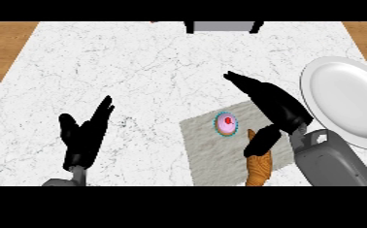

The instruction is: Pick the cupcake from the placemat and place it in the plate

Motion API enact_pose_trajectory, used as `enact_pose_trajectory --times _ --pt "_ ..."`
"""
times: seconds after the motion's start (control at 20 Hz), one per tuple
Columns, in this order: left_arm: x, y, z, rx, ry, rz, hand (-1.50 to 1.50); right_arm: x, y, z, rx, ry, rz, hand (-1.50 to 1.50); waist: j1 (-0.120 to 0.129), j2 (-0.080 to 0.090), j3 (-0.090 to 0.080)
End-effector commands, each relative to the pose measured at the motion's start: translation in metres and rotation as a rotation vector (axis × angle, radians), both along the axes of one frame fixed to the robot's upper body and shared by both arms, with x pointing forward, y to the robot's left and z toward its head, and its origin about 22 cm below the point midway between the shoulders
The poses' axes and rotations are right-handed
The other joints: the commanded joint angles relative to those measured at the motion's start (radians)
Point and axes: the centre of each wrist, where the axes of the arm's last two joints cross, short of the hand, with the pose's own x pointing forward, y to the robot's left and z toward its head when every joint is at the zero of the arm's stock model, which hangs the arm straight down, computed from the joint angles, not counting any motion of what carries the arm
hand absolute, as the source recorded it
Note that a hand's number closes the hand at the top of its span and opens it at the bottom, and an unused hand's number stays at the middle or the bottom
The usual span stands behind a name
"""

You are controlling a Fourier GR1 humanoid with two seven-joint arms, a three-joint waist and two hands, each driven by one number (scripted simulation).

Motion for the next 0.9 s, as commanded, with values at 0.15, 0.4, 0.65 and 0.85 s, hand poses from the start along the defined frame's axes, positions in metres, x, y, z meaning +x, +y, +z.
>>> enact_pose_trajectory --times 0.15,0.4,0.65,0.85 --pt "-0.011 0.007 -0.004 0.004 0.032 0.009 0.00 -0.002 0.013 0.005 -0.015 -0.016 -0.014 -1.50 0.000 0.004 -0.006" --pt "0.011 -0.017 -0.011 0.003 0.034 -0.004 0.00 -0.004 0.010 -0.026 -0.129 -0.028 -0.041 -1.50 -0.003 0.006 -0.006" --pt "-0.013 -0.001 0.001 -0.015 0.031 -0.005 0.00 -0.002 0.020 -0.019 -0.139 -0.011 -0.054 -1.50 0.000 0.004 -0.006" --pt "0.000 -0.005 -0.009 0.003 0.035 -0.015 0.00 -0.001 0.018 -0.058 -0.145 -0.002 -0.044 -1.50 -0.001 0.005 -0.006"
